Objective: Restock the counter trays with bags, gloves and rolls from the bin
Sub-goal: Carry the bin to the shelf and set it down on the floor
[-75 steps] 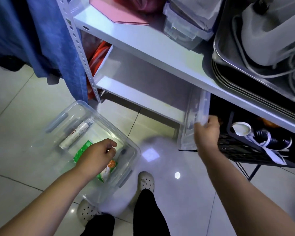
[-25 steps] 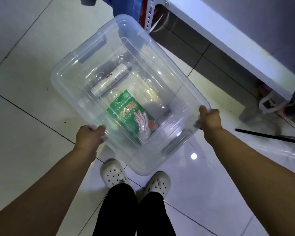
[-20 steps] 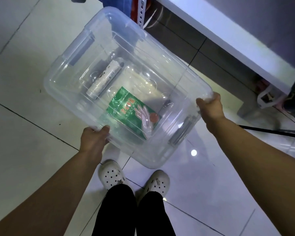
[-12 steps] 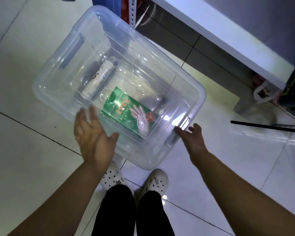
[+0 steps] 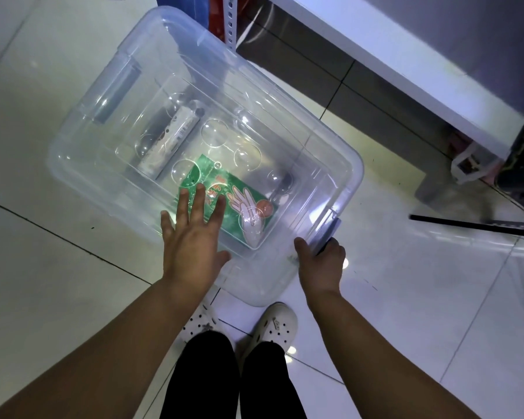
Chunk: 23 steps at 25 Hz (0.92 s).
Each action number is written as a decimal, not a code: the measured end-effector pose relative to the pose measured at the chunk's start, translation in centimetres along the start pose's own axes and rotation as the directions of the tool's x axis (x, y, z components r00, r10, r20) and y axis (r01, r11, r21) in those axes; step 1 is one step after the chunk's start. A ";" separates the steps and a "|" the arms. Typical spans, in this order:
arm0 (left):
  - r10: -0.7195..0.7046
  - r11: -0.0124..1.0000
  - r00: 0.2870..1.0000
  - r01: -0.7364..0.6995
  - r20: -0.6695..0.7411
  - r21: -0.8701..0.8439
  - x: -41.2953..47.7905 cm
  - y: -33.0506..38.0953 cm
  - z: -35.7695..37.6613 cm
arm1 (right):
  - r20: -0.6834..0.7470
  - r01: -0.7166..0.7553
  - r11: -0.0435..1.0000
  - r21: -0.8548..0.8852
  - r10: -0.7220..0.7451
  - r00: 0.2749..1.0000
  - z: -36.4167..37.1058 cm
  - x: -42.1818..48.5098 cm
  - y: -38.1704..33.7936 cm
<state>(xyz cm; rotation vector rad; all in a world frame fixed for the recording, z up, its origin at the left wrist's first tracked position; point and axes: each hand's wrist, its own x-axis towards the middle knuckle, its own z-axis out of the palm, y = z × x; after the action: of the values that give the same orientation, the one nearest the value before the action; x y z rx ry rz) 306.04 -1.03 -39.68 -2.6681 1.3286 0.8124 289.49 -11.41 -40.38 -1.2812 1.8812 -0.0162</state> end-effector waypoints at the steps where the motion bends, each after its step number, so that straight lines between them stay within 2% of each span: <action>1: 0.002 1.000 1.000 -0.002 -0.010 -0.008 0.0 -0.1 0.1 | -0.037 0.026 0.999 -0.036 -0.027 0.999 0.4 -0.2 -0.1; 6: 0.042 0.999 0.998 -0.041 -0.042 0.024 -0.4 -0.2 -0.3 | -0.109 0.006 0.996 -0.084 -0.016 0.994 0.5 -1.0 -1.0; 7: 0.065 0.998 0.996 -0.063 -0.064 0.027 -0.4 -0.5 -0.9 | -0.159 0.080 0.987 -0.136 -0.101 0.982 0.4 -1.3 -1.6; 8: 0.082 0.997 0.991 -0.082 -0.105 0.002 -0.1 -1.1 -1.7 | -0.197 0.207 0.955 -0.211 -0.249 0.948 0.4 -1.5 -2.6; 9: 0.077 0.995 0.984 -0.086 -0.158 -0.052 0.6 -2.0 -2.6 | -0.190 0.355 0.887 -0.297 -0.419 0.888 0.7 -1.6 -3.9; 11: 0.004 0.985 0.964 -0.050 -0.267 -0.168 3.1 -5.0 -4.5 | -0.015 0.605 0.695 -0.390 -0.661 0.750 2.5 -1.5 -7.2; 13: -0.131 0.974 0.931 0.056 -0.342 -0.220 6.4 -8.8 -6.7 | 0.210 0.767 0.512 -0.386 -0.761 0.614 5.1 -1.3 -10.9; 15: -0.264 0.947 0.886 0.164 -0.381 -0.276 9.8 -12.8 -8.8 | 0.341 0.850 0.330 -0.411 -0.809 0.479 8.3 -1.2 -14.3; 16: -0.297 0.936 0.877 0.191 -0.376 -0.294 11.2 -14.2 -9.4 | 0.382 0.863 0.262 -0.432 -0.814 0.438 9.4 -1.2 -15.4; 18: -0.329 0.923 0.890 0.232 -0.316 -0.307 13.9 -16.7 -10.3 | 0.444 0.860 0.186 -0.476 -0.793 0.417 11.6 -1.1 -16.9; 19: -0.354 0.892 0.904 0.250 -0.240 -0.375 15.3 -17.6 -10.6 | 0.461 0.846 0.159 -0.508 -0.780 0.424 12.2 -0.9 -17.0; 21: -0.403 0.717 0.914 0.343 0.042 -0.606 17.3 -18.6 -11.1 | 0.469 0.815 0.103 -0.570 -0.774 0.425 12.5 -0.5 -16.6; 23: -0.321 0.495 0.895 0.438 0.311 -0.750 18.4 -19.7 -11.9 | 0.462 0.799 0.070 -0.597 -0.784 0.414 12.8 -0.3 -16.4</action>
<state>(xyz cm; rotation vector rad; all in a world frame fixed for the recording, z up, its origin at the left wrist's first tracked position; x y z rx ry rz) 335.10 -5.26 -41.80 -3.2254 0.2330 1.8226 310.12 -13.69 -41.29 -2.8227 0.8024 0.2485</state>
